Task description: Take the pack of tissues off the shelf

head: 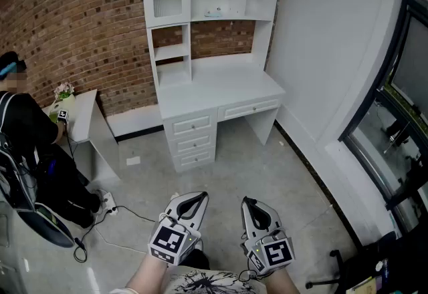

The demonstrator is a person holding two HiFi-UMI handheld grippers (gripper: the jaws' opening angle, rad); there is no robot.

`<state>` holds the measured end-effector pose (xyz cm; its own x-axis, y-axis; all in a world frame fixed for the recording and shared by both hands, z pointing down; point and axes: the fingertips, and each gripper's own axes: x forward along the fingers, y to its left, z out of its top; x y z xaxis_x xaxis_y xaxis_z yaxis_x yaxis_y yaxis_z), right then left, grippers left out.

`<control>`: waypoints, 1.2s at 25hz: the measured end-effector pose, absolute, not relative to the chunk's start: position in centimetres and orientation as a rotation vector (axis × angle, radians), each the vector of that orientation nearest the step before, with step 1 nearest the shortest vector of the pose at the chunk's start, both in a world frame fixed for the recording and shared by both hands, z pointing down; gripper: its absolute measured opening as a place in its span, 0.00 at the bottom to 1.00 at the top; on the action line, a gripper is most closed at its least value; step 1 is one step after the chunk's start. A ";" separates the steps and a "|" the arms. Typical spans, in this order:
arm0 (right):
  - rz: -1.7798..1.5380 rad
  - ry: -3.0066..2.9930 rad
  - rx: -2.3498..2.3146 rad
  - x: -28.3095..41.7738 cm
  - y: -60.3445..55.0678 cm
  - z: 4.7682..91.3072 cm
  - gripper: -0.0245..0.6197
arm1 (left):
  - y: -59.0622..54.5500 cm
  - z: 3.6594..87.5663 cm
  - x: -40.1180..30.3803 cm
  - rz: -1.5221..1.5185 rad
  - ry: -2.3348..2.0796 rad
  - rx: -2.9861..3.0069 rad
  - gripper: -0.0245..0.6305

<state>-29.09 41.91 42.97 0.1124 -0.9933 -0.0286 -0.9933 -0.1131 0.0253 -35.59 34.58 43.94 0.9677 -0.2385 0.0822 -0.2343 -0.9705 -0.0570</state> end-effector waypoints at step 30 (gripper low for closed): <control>0.027 1.908 -2.496 -16.2 30.4 45.0 0.05 | 20.8 46.3 -24.0 -0.114 0.291 -3.155 0.06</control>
